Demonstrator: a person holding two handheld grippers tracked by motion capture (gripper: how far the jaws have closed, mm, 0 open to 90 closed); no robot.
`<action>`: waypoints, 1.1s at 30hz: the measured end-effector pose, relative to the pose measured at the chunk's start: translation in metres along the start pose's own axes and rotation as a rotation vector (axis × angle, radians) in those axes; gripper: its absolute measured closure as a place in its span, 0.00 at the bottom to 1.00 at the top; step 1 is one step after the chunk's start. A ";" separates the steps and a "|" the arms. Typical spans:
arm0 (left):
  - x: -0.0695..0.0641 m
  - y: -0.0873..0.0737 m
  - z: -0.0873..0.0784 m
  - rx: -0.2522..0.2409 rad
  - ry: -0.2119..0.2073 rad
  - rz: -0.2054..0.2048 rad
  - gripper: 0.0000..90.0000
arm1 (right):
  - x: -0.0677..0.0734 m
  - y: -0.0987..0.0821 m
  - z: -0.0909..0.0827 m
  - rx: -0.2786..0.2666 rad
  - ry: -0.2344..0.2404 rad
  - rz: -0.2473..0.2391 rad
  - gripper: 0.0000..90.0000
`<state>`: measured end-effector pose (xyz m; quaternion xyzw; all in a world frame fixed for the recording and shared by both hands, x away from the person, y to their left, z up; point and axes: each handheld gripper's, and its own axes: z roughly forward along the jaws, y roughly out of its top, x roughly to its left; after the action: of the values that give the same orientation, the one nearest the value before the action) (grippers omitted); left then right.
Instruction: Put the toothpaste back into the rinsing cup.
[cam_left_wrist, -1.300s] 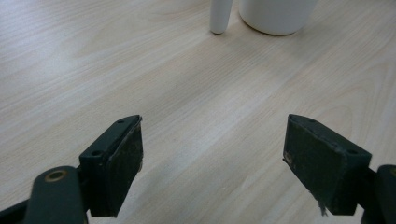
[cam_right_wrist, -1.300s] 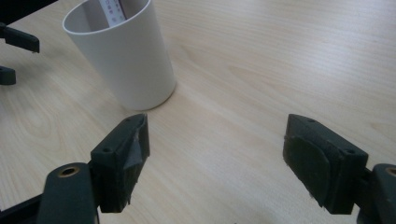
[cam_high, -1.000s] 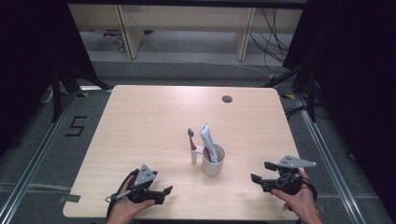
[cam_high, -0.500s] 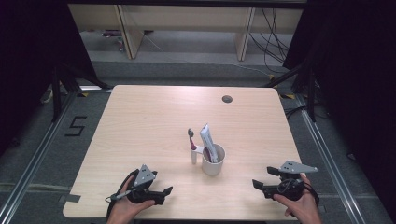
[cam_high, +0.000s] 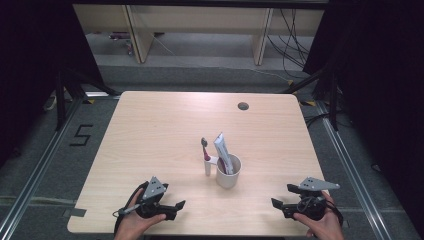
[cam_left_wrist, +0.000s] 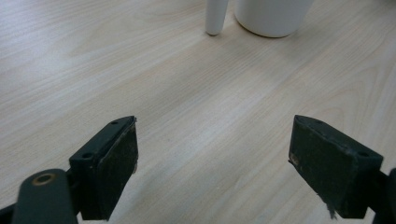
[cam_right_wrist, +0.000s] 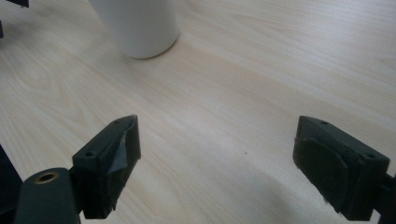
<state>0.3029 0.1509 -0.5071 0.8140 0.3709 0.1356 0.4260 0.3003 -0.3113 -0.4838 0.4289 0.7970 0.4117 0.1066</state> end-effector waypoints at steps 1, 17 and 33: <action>0.000 0.000 0.000 -0.001 -0.001 0.002 0.17 | -0.002 0.000 0.000 0.006 -0.005 -0.021 0.18; -0.001 -0.001 0.001 -0.007 0.000 0.002 0.16 | 0.002 -0.012 -0.001 0.054 -0.007 -0.026 0.18; 0.000 -0.001 0.000 0.015 0.010 0.007 0.17 | 0.004 -0.017 -0.002 0.089 -0.033 -0.032 0.18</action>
<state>0.3022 0.1516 -0.5078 0.8177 0.3713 0.1381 0.4176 0.2867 -0.3141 -0.4939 0.4272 0.8195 0.3667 0.1073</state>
